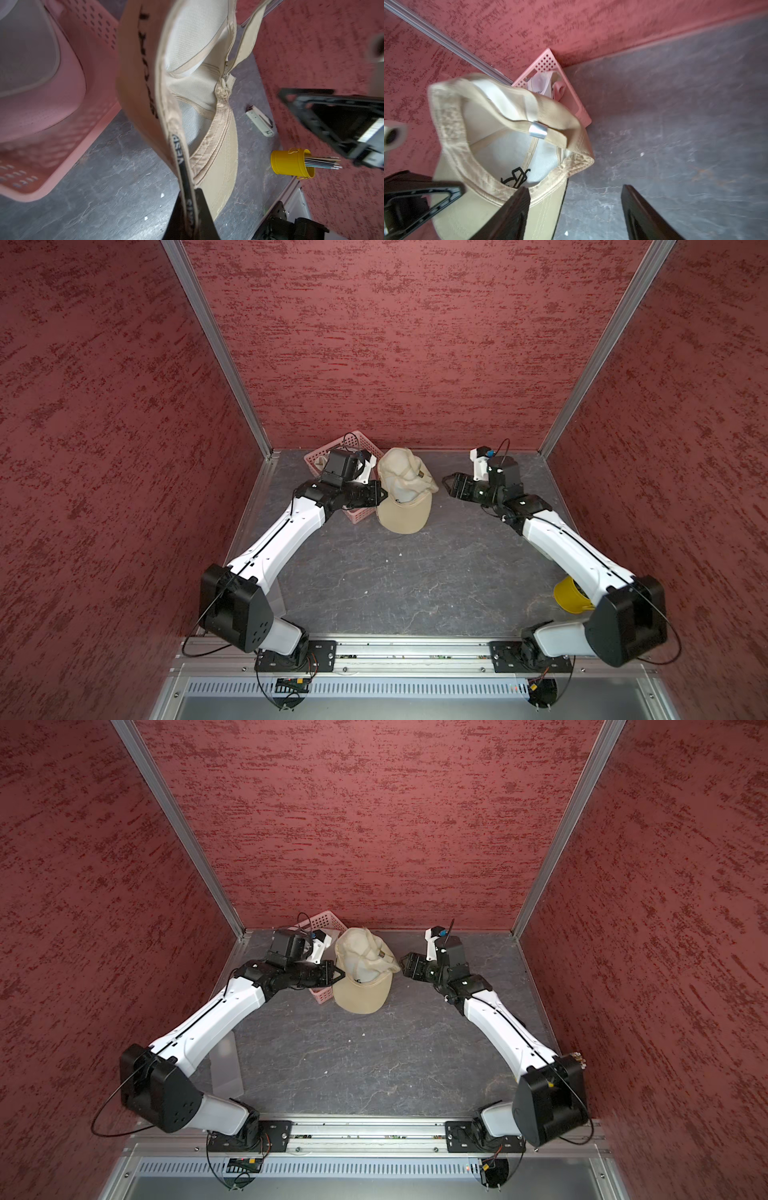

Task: Turn the baseball cap inside out
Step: Turn over the baseball cap.

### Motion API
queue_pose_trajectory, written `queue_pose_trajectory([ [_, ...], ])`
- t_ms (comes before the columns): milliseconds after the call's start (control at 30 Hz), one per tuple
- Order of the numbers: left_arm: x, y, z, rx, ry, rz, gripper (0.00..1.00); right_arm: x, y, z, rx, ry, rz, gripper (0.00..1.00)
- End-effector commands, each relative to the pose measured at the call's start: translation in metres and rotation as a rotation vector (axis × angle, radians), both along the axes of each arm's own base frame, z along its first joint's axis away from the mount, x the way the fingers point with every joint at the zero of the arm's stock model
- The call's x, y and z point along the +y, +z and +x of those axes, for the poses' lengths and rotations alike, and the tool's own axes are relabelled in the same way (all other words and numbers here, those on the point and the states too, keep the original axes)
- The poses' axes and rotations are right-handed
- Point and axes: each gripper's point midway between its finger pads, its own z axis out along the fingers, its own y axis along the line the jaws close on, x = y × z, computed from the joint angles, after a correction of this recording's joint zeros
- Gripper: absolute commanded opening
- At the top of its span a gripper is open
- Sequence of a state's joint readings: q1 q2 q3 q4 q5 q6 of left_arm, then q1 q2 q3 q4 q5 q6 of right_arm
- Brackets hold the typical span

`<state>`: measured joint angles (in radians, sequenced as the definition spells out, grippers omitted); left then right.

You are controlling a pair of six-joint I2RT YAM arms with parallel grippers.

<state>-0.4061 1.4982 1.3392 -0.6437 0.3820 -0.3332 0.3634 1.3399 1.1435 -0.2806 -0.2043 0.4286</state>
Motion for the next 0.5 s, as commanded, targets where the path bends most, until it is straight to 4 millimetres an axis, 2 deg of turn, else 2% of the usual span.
queue_pose_trajectory([
  [0, -0.001, -0.007, -0.006, 0.040, -0.012, 0.100, 0.00, 0.011, 0.010, -0.019, -0.097, 0.068, -0.148, 0.64],
  [133, -0.011, -0.010, -0.006, 0.049, -0.035, 0.164, 0.00, 0.068, 0.017, -0.038, -0.159, 0.224, -0.096, 0.37],
  [233, -0.021, -0.004, -0.008, 0.041, -0.056, 0.160, 0.00, 0.095, 0.011, -0.035, -0.162, 0.270, -0.045, 0.21],
  [333, -0.032, 0.004, -0.015, 0.033, -0.087, 0.151, 0.00, 0.104, 0.001, -0.018, -0.161, 0.249, -0.042, 0.17],
  [367, -0.036, 0.006, -0.018, 0.030, -0.097, 0.146, 0.00, 0.109, -0.013, -0.009, -0.138, 0.241, -0.064, 0.17],
  [467, -0.047, 0.016, -0.029, 0.028, -0.128, 0.100, 0.00, 0.116, -0.028, 0.014, -0.120, 0.216, -0.075, 0.17],
])
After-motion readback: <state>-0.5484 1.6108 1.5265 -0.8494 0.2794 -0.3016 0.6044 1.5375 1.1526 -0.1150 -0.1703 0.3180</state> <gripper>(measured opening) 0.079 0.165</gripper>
